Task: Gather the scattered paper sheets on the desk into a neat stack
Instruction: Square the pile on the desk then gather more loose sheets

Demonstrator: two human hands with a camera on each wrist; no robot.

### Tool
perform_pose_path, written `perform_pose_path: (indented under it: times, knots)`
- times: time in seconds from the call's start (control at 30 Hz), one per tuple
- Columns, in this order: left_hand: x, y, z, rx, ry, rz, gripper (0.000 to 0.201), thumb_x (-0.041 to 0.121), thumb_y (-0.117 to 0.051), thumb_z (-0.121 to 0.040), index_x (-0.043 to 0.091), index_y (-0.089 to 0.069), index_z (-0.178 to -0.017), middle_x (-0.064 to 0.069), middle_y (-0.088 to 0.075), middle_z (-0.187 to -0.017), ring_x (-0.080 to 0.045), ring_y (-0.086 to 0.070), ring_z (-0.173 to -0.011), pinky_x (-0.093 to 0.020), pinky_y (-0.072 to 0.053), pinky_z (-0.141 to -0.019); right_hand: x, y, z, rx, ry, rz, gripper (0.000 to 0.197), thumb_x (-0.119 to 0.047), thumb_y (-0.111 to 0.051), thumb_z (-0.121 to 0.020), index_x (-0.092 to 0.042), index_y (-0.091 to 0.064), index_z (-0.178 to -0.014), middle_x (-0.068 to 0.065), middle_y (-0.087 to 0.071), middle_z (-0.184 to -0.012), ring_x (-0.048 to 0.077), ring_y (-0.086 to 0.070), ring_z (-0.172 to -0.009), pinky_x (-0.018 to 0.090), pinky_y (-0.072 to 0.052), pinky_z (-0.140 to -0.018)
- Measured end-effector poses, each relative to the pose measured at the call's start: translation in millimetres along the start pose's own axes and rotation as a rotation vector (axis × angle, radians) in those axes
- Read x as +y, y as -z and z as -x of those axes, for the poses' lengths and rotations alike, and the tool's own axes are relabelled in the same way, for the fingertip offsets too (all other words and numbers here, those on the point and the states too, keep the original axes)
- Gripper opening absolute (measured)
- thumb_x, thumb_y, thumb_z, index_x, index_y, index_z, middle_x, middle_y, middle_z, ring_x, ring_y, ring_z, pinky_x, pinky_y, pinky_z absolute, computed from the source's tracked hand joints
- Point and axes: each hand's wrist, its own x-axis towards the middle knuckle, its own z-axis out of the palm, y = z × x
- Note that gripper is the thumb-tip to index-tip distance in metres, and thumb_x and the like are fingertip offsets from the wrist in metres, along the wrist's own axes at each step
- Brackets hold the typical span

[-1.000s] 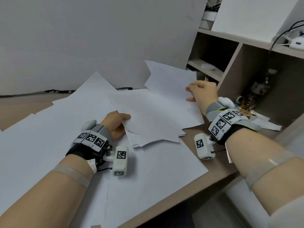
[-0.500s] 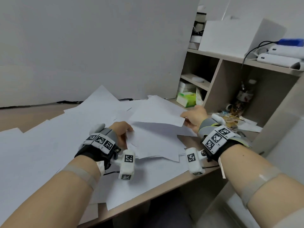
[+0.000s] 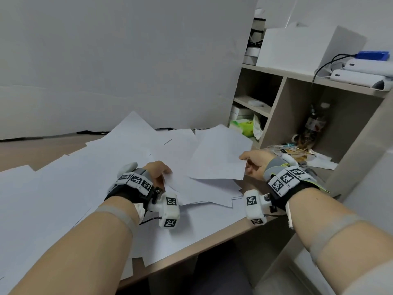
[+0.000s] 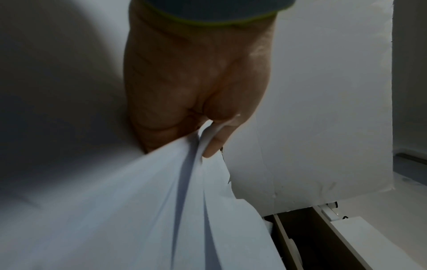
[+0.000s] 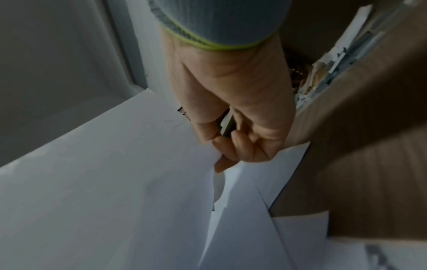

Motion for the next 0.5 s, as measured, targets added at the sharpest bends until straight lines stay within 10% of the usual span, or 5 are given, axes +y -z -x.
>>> perform_pose_path:
  times: [0.13,0.23,0.5]
  knots:
    - [8.4,-8.7,36.7,0.027,-0.076,0.115,0.056,0.022,-0.05,-0.098,0.004,-0.035,-0.149,-0.018,-0.033,-0.157,-0.041,-0.045,-0.132,-0.044,-0.043,-0.076,-6.9,-3.3,9.4,0.097,0.153,0.532,0.013,-0.014,-0.065,-0.082,-0.005,-0.059,-0.075,0.014,-0.063,-0.079,0.028,-0.062,-0.069,0.033,-0.049,-0.064]
    - [8.1,-9.7,36.1,-0.003,-0.1,0.14,0.064,0.041,-0.048,-0.099,0.012,-0.029,-0.153,-0.014,-0.028,-0.159,-0.029,-0.046,-0.075,-0.043,-0.045,-0.051,-5.9,-12.6,14.2,-0.042,0.238,0.708,0.023,-0.01,-0.061,-0.086,-0.013,-0.048,-0.067,0.011,-0.056,-0.078,0.023,-0.053,-0.07,0.027,-0.041,-0.065]
    - [6.0,-4.9,21.7,-0.02,-0.015,-0.255,0.075,0.028,-0.091,-0.056,-0.001,-0.058,-0.116,-0.011,-0.063,-0.117,-0.036,-0.069,-0.09,-0.048,-0.059,-0.078,-0.6,-40.9,4.7,-0.086,0.288,0.714,0.025,-0.02,-0.063,-0.086,-0.012,-0.052,-0.064,0.01,-0.06,-0.067,0.023,-0.05,-0.061,0.027,-0.04,-0.065]
